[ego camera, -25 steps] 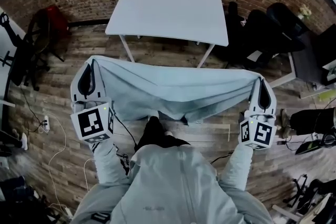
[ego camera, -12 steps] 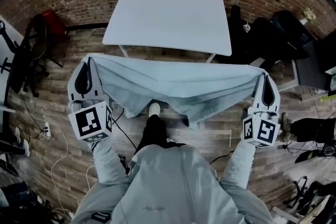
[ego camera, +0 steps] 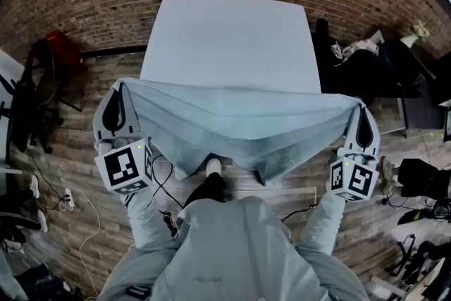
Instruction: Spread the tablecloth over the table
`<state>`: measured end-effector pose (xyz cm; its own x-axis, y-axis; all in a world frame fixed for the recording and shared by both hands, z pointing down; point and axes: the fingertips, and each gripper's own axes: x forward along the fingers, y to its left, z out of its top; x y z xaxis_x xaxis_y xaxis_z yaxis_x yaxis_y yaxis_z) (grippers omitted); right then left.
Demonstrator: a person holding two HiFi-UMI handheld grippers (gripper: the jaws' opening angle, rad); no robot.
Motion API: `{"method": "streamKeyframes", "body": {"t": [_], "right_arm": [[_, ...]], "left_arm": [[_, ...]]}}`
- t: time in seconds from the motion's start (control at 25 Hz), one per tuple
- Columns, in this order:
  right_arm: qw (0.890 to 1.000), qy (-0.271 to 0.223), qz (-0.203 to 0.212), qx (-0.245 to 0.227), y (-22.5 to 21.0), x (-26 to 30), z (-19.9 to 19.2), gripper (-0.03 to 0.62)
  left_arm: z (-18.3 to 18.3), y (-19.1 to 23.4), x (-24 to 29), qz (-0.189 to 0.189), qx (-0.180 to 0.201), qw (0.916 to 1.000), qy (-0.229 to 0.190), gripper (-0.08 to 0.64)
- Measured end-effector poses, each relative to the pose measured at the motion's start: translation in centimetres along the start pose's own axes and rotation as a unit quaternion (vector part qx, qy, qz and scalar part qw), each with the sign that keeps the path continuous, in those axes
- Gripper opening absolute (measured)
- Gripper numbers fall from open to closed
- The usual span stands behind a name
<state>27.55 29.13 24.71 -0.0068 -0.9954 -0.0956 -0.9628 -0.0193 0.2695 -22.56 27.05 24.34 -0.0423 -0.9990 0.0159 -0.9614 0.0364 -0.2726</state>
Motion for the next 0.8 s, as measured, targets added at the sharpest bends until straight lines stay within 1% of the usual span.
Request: {"method": "streamKeyframes", "body": {"t": [0.2, 0.4, 0.6, 0.8], "right_arm": [[0.999, -0.008, -0.037, -0.022, 0.2, 4.3, 1.5, 0.021], [0.996, -0.017, -0.075, -0.037, -0.2, 6.6, 3.1, 0.021], [0.995, -0.020, -0.087, -0.041, -0.4, 7.8, 3.5, 0.021], [0.995, -0.017, -0.082, -0.045, 0.0, 9.8, 2.8, 0.021]], "left_arm": [[0.2, 2.8, 5.2, 0.002, 0.002, 0.9999, -0.010, 0.025], [0.4, 5.3, 8.3, 0.008, 0.002, 0.9997, -0.024, 0.025], [0.5, 5.8, 10.2, 0.005, 0.005, 0.9996, -0.028, 0.025], [0.5, 5.5, 12.2, 0.002, 0.009, 0.9995, -0.029, 0.025]]}}
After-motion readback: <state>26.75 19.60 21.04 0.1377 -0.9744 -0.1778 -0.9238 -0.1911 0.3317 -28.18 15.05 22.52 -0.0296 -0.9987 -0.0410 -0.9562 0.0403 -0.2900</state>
